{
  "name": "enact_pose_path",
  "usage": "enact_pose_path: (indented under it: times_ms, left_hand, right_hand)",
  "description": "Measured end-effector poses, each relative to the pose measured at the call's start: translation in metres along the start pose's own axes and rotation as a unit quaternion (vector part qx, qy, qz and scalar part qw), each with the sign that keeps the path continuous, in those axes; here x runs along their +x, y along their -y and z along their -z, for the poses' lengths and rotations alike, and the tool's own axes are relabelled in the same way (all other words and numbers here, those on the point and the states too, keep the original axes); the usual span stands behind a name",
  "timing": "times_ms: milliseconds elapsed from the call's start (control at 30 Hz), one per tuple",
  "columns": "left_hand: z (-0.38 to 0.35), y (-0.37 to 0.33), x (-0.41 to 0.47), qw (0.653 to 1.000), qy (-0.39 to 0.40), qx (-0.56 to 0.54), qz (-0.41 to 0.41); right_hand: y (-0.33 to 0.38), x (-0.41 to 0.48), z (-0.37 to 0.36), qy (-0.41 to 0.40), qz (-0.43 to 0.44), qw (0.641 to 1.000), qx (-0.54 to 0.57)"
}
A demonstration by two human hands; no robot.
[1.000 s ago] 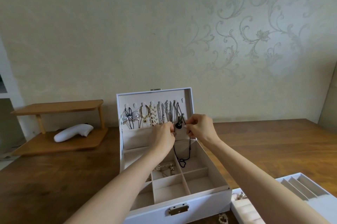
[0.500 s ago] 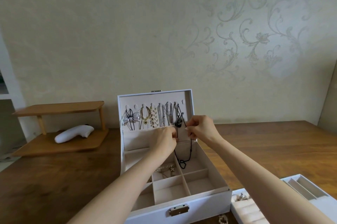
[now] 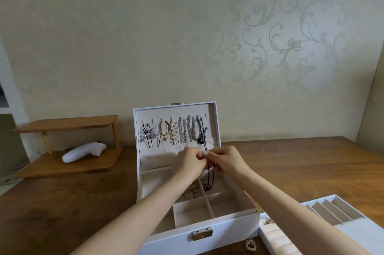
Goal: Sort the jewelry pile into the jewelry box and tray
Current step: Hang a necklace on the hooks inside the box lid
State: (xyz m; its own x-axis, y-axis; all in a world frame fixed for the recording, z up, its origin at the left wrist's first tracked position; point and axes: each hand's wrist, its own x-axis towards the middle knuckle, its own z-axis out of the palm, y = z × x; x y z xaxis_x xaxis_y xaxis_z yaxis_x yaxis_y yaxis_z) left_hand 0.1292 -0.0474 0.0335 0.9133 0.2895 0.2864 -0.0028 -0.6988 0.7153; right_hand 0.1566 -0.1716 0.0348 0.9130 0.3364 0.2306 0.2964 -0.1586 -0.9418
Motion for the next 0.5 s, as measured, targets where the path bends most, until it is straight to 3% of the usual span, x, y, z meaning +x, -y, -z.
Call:
enact_pose_path:
  times_ms: [333, 433, 500]
  left_hand:
    - [0.015, -0.001, 0.002, 0.997, 0.048, 0.052, -0.031]
    - [0.022, -0.005, 0.011, 0.985, -0.047, 0.147, -0.073]
    - [0.020, -0.002, 0.017, 0.981, -0.079, 0.148, -0.094]
  right_hand:
    - [-0.007, -0.003, -0.001, -0.028, 0.008, 0.999, -0.030]
    - [-0.009, -0.003, 0.003, -0.017, 0.004, 1.000, -0.026]
    - [-0.009, -0.003, 0.004, -0.010, 0.003, 0.999, -0.036]
